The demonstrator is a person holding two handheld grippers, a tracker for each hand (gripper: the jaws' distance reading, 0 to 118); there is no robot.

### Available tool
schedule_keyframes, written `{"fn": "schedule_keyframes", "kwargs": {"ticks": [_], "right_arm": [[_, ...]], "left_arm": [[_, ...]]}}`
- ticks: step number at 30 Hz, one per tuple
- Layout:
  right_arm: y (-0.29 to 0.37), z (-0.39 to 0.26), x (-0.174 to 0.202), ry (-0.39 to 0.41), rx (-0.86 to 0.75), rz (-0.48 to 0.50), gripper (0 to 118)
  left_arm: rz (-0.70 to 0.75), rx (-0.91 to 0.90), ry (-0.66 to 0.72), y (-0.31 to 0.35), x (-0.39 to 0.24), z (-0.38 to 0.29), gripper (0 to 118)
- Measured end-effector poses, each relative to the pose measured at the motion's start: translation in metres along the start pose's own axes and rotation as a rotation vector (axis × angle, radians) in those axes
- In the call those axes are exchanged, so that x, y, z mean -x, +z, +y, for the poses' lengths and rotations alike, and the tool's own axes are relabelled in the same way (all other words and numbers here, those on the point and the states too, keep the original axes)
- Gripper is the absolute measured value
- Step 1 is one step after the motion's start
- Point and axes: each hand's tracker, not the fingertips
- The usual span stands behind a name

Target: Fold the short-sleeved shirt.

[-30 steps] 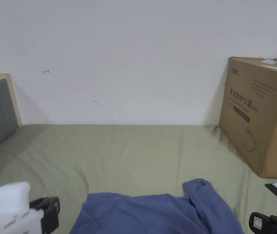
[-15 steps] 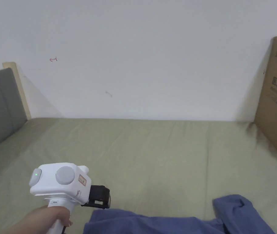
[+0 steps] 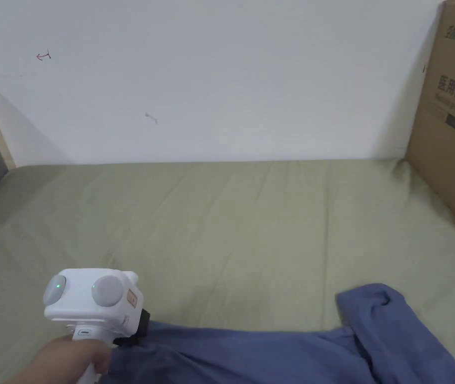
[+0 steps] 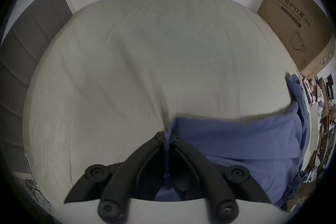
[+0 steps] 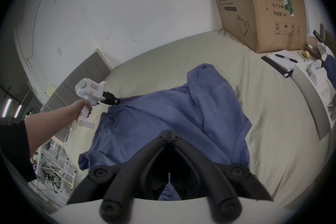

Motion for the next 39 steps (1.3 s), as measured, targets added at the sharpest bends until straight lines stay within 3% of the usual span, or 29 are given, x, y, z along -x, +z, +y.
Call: {"fn": "schedule_keyframes", "kwargs": {"ticks": [3,7,10,12,13,14,16,17,24,25,27,29,34,39], "right_arm": [[0.015,0.016,-0.002,0.012,-0.108,0.004,0],[0.023,0.079,-0.019,0.143,-0.278,-0.098,0],[-0.023,0.137,-0.054,0.056,-0.112,-0.114,0],[-0.071,0.157,-0.083,-0.034,0.084,-0.140,0],[-0.099,0.161,-0.102,-0.116,0.187,-0.140,0],[-0.118,0.161,-0.114,-0.159,0.247,-0.157,21],[-0.156,0.159,-0.135,-0.220,0.361,-0.204,90],[-0.170,0.156,-0.141,-0.222,0.383,-0.236,109],[-0.239,0.159,-0.156,-0.252,0.436,-0.284,102],[-0.241,0.159,-0.155,-0.245,0.439,-0.286,88],[-0.237,0.160,-0.148,-0.199,0.432,-0.257,0],[-0.227,0.158,-0.140,-0.157,0.415,-0.287,0],[-0.174,0.171,-0.138,-0.155,0.294,-0.167,0],[-0.081,0.186,-0.116,-0.114,0.167,-0.102,0]], "left_arm": [[-0.051,-0.065,0.106,0.021,0.015,-0.001,2],[-0.109,-0.163,0.150,0.057,0.024,0.000,2],[-0.094,-0.167,0.090,0.077,0.015,-0.006,2],[-0.075,-0.169,0.051,0.079,0.011,-0.011,2],[-0.077,-0.163,0.043,0.079,0.009,-0.013,2],[-0.075,-0.159,0.038,0.078,0.008,-0.015,2],[-0.068,-0.155,0.026,0.074,0.008,-0.018,2],[-0.066,-0.151,0.023,0.071,0.009,-0.018,2],[-0.035,-0.088,-0.028,0.050,0.013,-0.022,2],[-0.035,-0.082,-0.027,0.047,0.015,-0.022,2],[-0.023,-0.064,-0.028,0.041,0.015,-0.025,2],[-0.014,-0.047,-0.026,0.035,0.016,-0.028,2],[-0.012,-0.072,0.027,0.049,0.023,-0.035,2],[-0.040,-0.174,0.052,0.113,0.030,-0.038,2]]}}
